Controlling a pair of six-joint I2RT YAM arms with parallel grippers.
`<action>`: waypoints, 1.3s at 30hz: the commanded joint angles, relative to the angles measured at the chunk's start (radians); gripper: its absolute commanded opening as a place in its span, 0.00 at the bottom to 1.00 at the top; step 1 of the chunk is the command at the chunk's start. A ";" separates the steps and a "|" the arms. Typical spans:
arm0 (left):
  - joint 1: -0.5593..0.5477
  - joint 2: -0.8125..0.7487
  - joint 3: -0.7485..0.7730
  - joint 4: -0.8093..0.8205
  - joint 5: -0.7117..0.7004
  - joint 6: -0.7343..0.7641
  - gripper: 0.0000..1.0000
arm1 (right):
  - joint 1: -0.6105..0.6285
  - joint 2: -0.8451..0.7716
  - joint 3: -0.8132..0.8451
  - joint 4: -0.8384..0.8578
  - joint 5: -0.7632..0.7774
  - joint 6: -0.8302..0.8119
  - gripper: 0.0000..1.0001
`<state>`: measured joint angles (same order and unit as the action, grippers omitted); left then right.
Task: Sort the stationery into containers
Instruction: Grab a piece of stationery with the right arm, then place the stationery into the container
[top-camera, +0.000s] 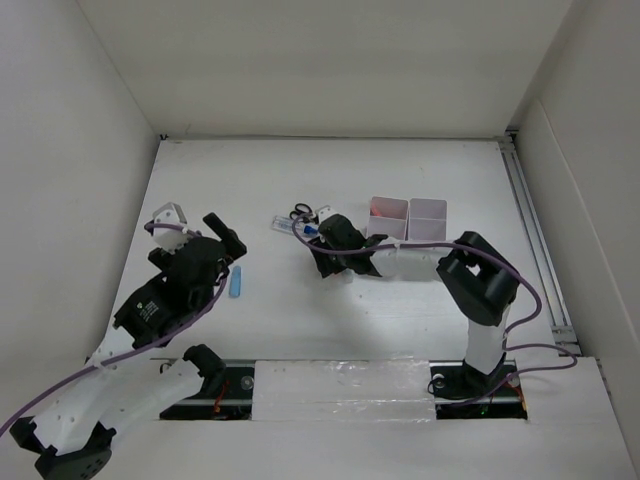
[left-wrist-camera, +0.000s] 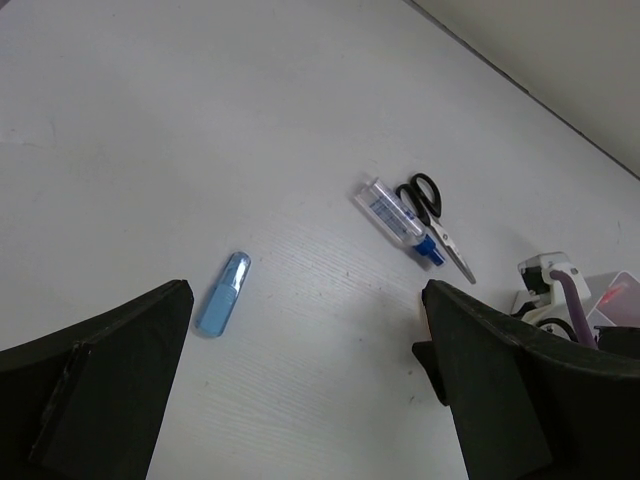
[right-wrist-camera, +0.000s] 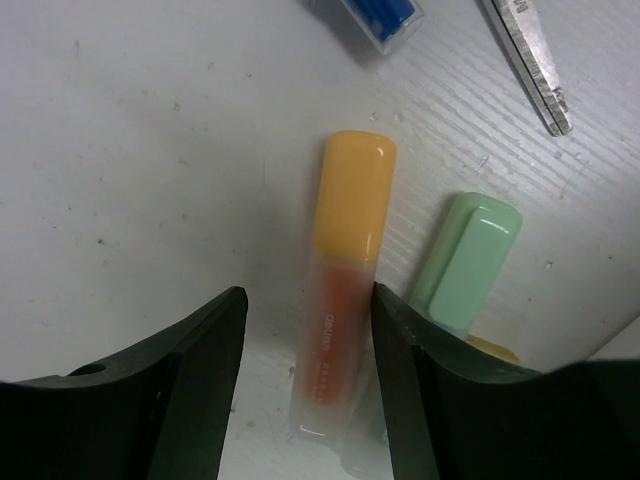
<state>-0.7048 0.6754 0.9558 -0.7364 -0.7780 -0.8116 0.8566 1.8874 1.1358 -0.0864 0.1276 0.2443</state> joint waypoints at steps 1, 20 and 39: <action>0.004 -0.011 -0.009 0.025 -0.004 0.014 1.00 | -0.007 0.007 0.002 0.045 -0.011 0.016 0.57; 0.004 -0.051 -0.019 0.025 -0.004 0.014 1.00 | 0.055 -0.170 -0.040 0.198 -0.138 0.015 0.00; 0.004 -0.051 -0.019 0.034 0.005 0.032 1.00 | -0.479 -0.743 -0.294 0.500 -0.267 -0.197 0.00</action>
<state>-0.7048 0.6304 0.9421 -0.7292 -0.7761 -0.8009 0.4294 1.1938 0.8696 0.2981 -0.1131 0.1036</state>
